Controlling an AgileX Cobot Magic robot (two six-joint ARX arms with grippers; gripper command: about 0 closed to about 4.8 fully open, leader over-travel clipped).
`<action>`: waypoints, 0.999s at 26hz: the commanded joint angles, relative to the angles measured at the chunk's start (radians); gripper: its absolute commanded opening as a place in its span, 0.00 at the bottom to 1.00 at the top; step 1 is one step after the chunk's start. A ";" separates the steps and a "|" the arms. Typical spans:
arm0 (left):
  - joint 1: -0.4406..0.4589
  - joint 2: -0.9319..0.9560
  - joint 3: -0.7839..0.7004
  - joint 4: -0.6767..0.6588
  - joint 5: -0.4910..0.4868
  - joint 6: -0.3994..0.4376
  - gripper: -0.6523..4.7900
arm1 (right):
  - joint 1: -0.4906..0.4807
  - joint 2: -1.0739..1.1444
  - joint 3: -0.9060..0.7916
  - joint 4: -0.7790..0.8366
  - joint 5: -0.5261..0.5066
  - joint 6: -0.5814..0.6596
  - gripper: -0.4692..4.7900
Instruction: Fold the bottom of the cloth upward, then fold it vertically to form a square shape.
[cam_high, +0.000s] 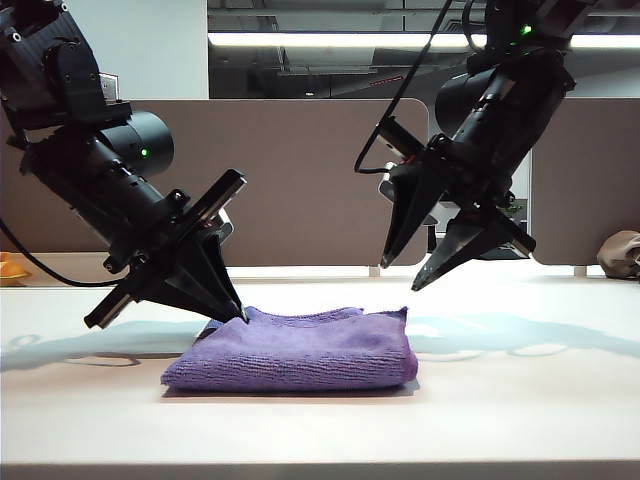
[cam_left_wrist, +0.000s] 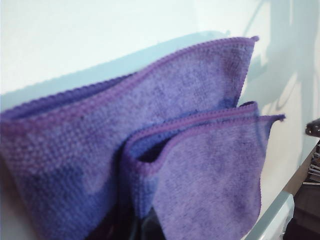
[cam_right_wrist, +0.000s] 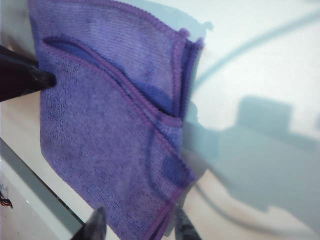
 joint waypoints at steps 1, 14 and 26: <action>0.000 -0.001 0.006 0.016 0.003 0.004 0.15 | 0.002 -0.005 0.001 -0.002 -0.008 0.002 0.43; 0.000 -0.002 0.101 0.008 0.005 0.003 0.11 | 0.002 -0.005 0.001 -0.010 -0.008 0.001 0.43; 0.003 -0.005 0.123 0.016 -0.001 -0.019 0.11 | 0.001 -0.005 0.001 -0.008 0.029 0.001 0.43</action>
